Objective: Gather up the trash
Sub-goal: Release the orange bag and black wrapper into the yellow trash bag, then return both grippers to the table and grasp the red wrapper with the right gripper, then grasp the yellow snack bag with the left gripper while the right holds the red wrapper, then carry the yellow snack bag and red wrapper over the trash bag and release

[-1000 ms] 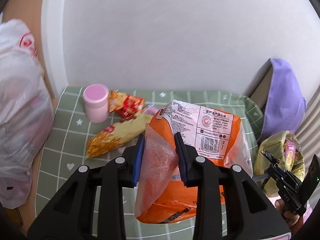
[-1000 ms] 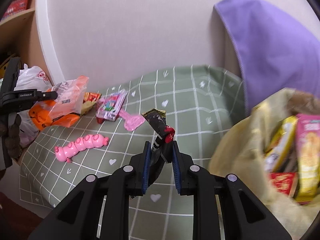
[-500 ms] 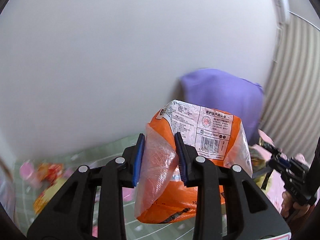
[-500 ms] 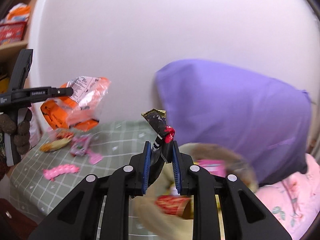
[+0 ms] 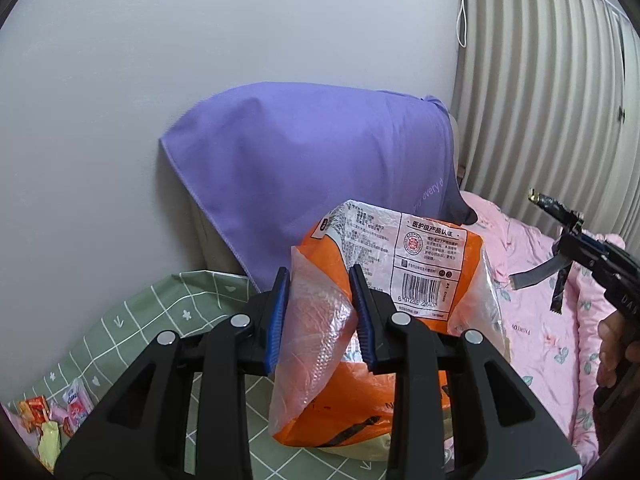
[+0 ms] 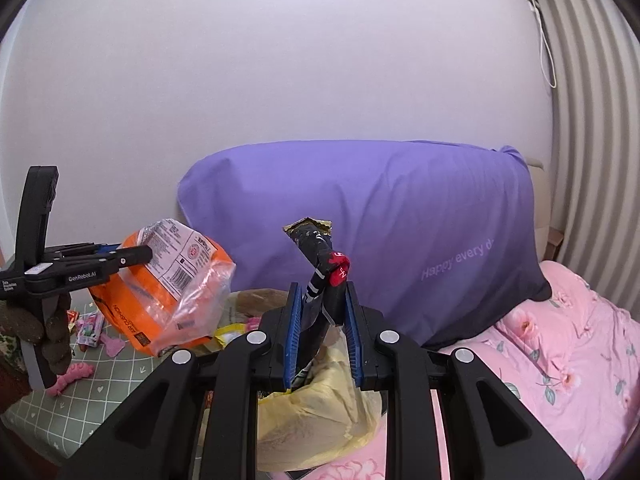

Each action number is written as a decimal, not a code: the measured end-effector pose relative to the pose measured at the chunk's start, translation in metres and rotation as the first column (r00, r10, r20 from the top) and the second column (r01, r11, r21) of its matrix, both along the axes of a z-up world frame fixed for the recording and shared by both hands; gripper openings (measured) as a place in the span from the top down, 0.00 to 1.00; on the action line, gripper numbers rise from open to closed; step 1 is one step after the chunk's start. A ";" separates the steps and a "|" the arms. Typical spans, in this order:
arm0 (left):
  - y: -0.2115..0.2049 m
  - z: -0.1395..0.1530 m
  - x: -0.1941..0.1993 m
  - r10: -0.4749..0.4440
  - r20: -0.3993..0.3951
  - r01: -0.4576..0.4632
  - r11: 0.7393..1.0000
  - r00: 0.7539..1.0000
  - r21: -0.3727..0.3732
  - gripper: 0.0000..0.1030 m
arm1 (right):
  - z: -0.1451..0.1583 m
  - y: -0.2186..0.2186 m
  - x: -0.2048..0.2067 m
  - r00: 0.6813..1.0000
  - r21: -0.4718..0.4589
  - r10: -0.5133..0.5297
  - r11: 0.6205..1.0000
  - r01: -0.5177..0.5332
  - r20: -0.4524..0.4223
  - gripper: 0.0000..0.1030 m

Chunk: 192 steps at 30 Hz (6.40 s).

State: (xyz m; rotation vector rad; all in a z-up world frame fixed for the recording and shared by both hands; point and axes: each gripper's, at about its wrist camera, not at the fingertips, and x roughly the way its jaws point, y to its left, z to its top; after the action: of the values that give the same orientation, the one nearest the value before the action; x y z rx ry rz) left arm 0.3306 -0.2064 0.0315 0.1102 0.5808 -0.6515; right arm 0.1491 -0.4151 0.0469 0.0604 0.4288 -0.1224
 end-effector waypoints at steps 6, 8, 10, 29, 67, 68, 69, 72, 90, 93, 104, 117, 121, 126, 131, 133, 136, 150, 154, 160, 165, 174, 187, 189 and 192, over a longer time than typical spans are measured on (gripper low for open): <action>-0.036 -0.018 0.003 -0.028 0.059 0.022 0.995 0.998 0.101 0.72 | 0.002 -0.004 0.007 1.000 0.003 -0.009 1.000 0.009 0.011 0.80; -0.067 -0.046 0.001 -0.099 0.057 0.082 0.966 0.993 0.246 0.71 | 0.000 -0.003 0.011 1.000 0.008 -0.006 1.000 0.006 0.012 0.80; -0.079 -0.071 0.002 -0.141 -0.024 0.142 0.944 0.990 0.299 0.71 | 0.000 -0.002 0.017 1.000 0.010 0.008 1.000 -0.008 0.005 0.80; -0.037 -0.083 0.027 -0.105 -0.314 0.132 0.989 0.943 0.066 0.73 | -0.104 0.036 0.109 0.925 0.076 0.190 0.982 -0.175 -0.330 0.80; 0.073 -0.062 0.017 0.037 -0.293 -0.103 0.971 0.955 -0.215 0.29 | -0.081 0.034 0.085 0.960 0.074 0.115 0.992 -0.099 -0.255 0.58; 0.080 -0.065 0.014 0.060 -0.288 -0.121 0.973 0.956 -0.198 0.29 | -0.077 0.036 0.083 0.964 0.077 0.113 0.992 -0.097 -0.241 0.57; 0.089 -0.069 0.010 0.087 -0.281 -0.140 0.975 0.956 -0.175 0.29 | -0.073 0.037 0.082 0.968 0.078 0.113 0.992 -0.098 -0.224 0.57; 0.117 -0.080 -0.002 0.179 -0.250 -0.204 0.976 0.952 -0.079 0.29 | -0.061 0.047 0.079 0.976 0.077 0.126 0.991 -0.113 -0.179 0.57; 0.323 -0.124 -0.048 0.586 -0.252 -0.599 0.800 0.770 0.031 0.29 | -0.078 0.183 0.135 0.847 0.162 0.495 0.868 -0.470 -0.196 0.49; 0.349 -0.127 -0.051 0.618 -0.251 -0.633 0.774 0.745 0.026 0.29 | -0.083 0.204 0.139 0.823 0.141 0.529 0.849 -0.510 -0.209 0.49; 0.402 -0.159 -0.020 0.666 -0.269 -0.677 0.733 0.695 0.067 0.29 | -0.124 0.268 0.161 0.726 0.144 0.597 0.797 -0.587 -0.342 0.49; 0.415 -0.167 -0.059 0.615 -0.421 -0.677 0.736 0.667 0.001 0.29 | -0.135 0.431 0.228 0.449 0.131 0.824 0.516 -0.846 -0.346 0.49; 0.419 -0.167 -0.084 0.621 -0.447 -0.700 0.714 0.644 -0.014 0.29 | -0.151 0.503 0.254 0.305 0.104 0.881 0.363 -0.926 -0.361 0.49; 0.422 -0.165 -0.103 0.644 -0.405 -0.709 0.705 0.648 -0.014 0.29 | -0.190 0.562 0.278 0.235 0.039 0.841 0.289 -0.956 -0.487 0.49; 0.433 -0.166 -0.099 0.646 -0.409 -0.716 0.698 0.645 -0.027 0.29 | -0.204 0.566 0.288 0.174 0.120 0.839 0.272 -0.955 -0.515 0.58; 0.432 -0.164 -0.095 0.642 -0.406 -0.710 0.703 0.651 -0.028 0.29 | -0.202 0.558 0.291 0.176 0.171 0.840 0.301 -0.938 -0.513 0.68; 0.432 -0.162 -0.090 0.640 -0.395 -0.702 0.712 0.659 -0.019 0.29 | -0.187 0.536 0.285 0.224 0.184 0.852 0.344 -0.921 -0.474 0.74; 0.426 -0.179 -0.023 0.605 -0.387 -0.641 0.766 0.696 0.045 0.29 | -0.116 0.378 0.215 0.620 0.118 0.724 0.674 -0.729 -0.304 0.74; 0.411 -0.190 -0.029 0.539 -0.453 -0.592 0.805 0.711 0.029 0.29 | -0.123 0.334 0.192 0.663 0.139 0.678 0.725 -0.675 -0.318 0.74; 0.370 -0.173 -0.060 0.357 -0.496 -0.427 0.903 0.792 -0.032 0.29 | -0.139 0.280 0.166 0.714 0.212 0.617 0.786 -0.581 -0.331 0.74; 0.372 -0.154 -0.045 0.448 -0.451 -0.498 0.867 0.772 0.009 0.29 | -0.148 0.273 0.142 0.728 0.249 0.602 0.798 -0.548 -0.328 0.74; 0.368 -0.182 0.031 0.553 -0.437 -0.526 0.828 0.710 0.193 0.39 | -0.143 0.268 0.109 0.752 0.188 0.562 0.826 -0.532 -0.343 0.74; 0.347 -0.138 0.017 0.519 -0.398 -0.544 0.837 0.757 0.057 0.66 | -0.125 0.229 0.089 0.803 0.142 0.500 0.865 -0.481 -0.325 0.73; 0.338 -0.112 0.000 0.503 -0.339 -0.538 0.843 0.795 -0.009 0.66 | -0.120 0.224 0.086 0.810 0.135 0.497 0.867 -0.480 -0.312 0.73; 0.316 -0.072 -0.017 0.463 -0.226 -0.494 0.863 0.857 -0.103 0.66 | -0.109 0.216 0.081 0.825 0.115 0.492 0.870 -0.480 -0.280 0.73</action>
State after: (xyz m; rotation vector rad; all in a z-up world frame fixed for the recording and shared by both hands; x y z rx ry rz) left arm 0.3140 0.1098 -0.0408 -0.2477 0.7109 -0.2150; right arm 0.2301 -0.1995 -0.0625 -0.0320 0.7407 0.3908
